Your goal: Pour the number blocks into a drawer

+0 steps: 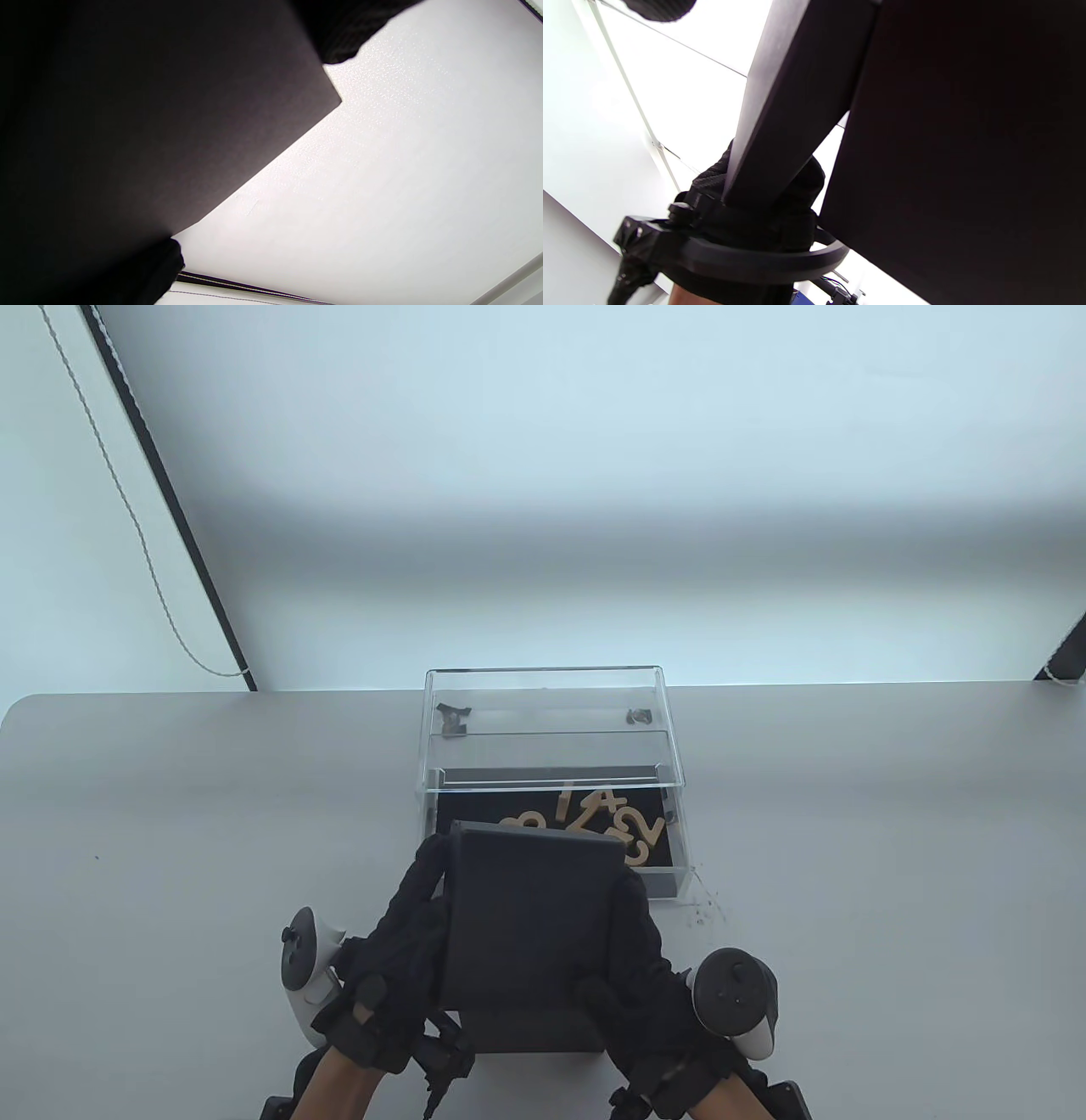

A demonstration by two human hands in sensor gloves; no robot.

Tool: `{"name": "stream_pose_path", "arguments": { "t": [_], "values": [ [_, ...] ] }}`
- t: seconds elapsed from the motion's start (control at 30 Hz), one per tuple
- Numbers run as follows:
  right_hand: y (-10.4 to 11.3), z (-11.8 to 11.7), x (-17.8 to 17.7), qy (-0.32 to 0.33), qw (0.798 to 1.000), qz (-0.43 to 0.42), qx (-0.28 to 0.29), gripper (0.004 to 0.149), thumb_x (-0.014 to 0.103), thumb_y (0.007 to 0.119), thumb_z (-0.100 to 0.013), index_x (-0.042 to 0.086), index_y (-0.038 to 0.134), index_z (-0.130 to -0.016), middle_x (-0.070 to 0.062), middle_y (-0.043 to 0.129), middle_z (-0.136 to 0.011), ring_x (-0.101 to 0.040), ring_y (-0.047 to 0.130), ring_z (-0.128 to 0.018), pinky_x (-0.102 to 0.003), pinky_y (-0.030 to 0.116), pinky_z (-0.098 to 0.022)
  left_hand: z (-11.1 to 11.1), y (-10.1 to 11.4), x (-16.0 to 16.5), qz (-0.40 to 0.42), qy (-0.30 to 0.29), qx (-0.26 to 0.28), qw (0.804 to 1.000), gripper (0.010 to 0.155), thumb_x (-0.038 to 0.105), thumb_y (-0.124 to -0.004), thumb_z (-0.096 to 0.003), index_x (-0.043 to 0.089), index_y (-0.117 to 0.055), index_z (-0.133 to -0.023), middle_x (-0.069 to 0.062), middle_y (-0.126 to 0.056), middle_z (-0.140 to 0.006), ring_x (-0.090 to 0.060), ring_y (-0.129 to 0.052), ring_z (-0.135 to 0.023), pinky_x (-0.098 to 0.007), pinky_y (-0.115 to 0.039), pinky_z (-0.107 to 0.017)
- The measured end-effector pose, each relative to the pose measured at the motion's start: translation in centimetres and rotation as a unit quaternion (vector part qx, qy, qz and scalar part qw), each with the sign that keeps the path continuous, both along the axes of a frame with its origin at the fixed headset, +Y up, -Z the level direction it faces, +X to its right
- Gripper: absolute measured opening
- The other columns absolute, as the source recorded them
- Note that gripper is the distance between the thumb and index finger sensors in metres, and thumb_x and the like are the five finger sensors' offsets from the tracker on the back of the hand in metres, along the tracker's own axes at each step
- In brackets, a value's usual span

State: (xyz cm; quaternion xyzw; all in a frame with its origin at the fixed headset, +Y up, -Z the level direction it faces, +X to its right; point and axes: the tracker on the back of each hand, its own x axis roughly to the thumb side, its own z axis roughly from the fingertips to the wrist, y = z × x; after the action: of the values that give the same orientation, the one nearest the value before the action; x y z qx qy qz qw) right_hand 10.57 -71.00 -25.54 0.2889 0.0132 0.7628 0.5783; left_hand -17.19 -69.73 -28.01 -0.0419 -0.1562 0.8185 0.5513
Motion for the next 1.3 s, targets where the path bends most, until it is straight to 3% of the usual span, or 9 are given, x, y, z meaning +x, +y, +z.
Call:
{"name": "stream_pose_path", "arguments": {
  "t": [0.07, 0.17, 0.43, 0.67, 0.87, 1.03, 1.3],
  "values": [
    [0.1, 0.1, 0.1, -0.001, 1.000, -0.010, -0.005, 0.092, 0.070, 0.055, -0.043, 0.026, -0.008, -0.092, -0.006, -0.014, -0.105, -0.047, -0.001, -0.099, -0.075, 0.009, -0.062, 0.1, 0.1, 0.3, -0.008, -0.005, 0.007, 1.000, 0.061, 0.042, -0.061, -0.0493, 0.048, -0.038, -0.106, -0.005, -0.079, -0.103, -0.024, -0.103, -0.062, -0.045, -0.087, -0.046],
    [0.3, 0.2, 0.4, -0.001, 0.999, -0.039, -0.012, 0.091, 0.069, 0.056, -0.043, 0.025, -0.007, -0.092, -0.007, -0.014, -0.105, -0.043, 0.000, -0.101, -0.073, 0.010, -0.063, 0.4, 0.6, 0.4, -0.023, 0.003, 0.013, 1.000, 0.060, 0.039, -0.064, -0.0490, 0.049, -0.045, -0.105, -0.011, -0.060, -0.113, -0.036, -0.088, -0.081, -0.055, -0.074, -0.057],
    [0.6, 0.2, 0.8, -0.018, 0.999, -0.037, -0.008, 0.089, 0.066, 0.058, -0.045, 0.024, 0.001, -0.097, -0.008, -0.005, -0.109, -0.043, 0.006, -0.102, -0.073, 0.013, -0.065, 0.2, 1.0, -1.1, -0.173, 0.082, 0.061, 0.980, 0.060, 0.043, -0.062, -0.0489, 0.042, -0.046, -0.106, -0.011, -0.052, -0.116, -0.043, -0.050, -0.102, -0.063, -0.049, -0.070],
    [-0.1, -0.1, 0.8, -0.014, 0.999, -0.037, -0.023, 0.086, 0.064, 0.061, -0.046, 0.026, 0.006, -0.100, -0.005, -0.004, -0.110, -0.042, 0.008, -0.102, -0.073, 0.015, -0.066, -0.3, -1.1, -1.2, -0.166, 0.090, 0.014, 0.982, 0.060, 0.043, -0.060, -0.0488, 0.034, -0.046, -0.106, -0.012, -0.042, -0.117, -0.043, -0.035, -0.104, -0.065, -0.036, -0.072],
    [0.1, 0.0, 0.5, -0.011, 0.998, -0.057, -0.018, 0.084, 0.063, 0.062, -0.046, 0.030, 0.006, -0.100, -0.001, -0.007, -0.109, -0.040, 0.007, -0.103, -0.072, 0.015, -0.066, -0.1, -1.6, -0.5, -0.103, 0.087, -0.016, 0.991, 0.059, 0.043, -0.059, -0.0490, 0.032, -0.046, -0.106, -0.012, -0.038, -0.118, -0.043, -0.030, -0.105, -0.066, -0.031, -0.072],
    [0.3, 0.1, 0.7, -0.022, 0.998, -0.055, -0.025, 0.085, 0.063, 0.062, -0.046, 0.027, 0.007, -0.101, -0.003, -0.006, -0.109, -0.041, 0.007, -0.102, -0.072, 0.015, -0.066, 0.0, -1.8, -0.4, -0.143, 0.096, -0.024, 0.985, 0.060, 0.043, -0.058, -0.0490, 0.030, -0.043, -0.105, -0.012, -0.038, -0.118, -0.043, -0.030, -0.105, -0.066, -0.030, -0.072],
    [-1.1, -0.3, 0.5, -0.023, 0.995, -0.022, -0.097, 0.087, 0.065, 0.061, -0.046, 0.024, 0.006, -0.101, -0.008, -0.007, -0.108, -0.045, 0.002, -0.099, -0.072, 0.013, -0.064, -0.5, -3.6, -0.6, -0.152, 0.090, -0.081, 0.981, 0.060, 0.044, -0.059, -0.0488, 0.027, -0.044, -0.105, -0.015, -0.038, -0.117, -0.044, -0.031, -0.104, -0.066, -0.032, -0.072]
  ]
}}
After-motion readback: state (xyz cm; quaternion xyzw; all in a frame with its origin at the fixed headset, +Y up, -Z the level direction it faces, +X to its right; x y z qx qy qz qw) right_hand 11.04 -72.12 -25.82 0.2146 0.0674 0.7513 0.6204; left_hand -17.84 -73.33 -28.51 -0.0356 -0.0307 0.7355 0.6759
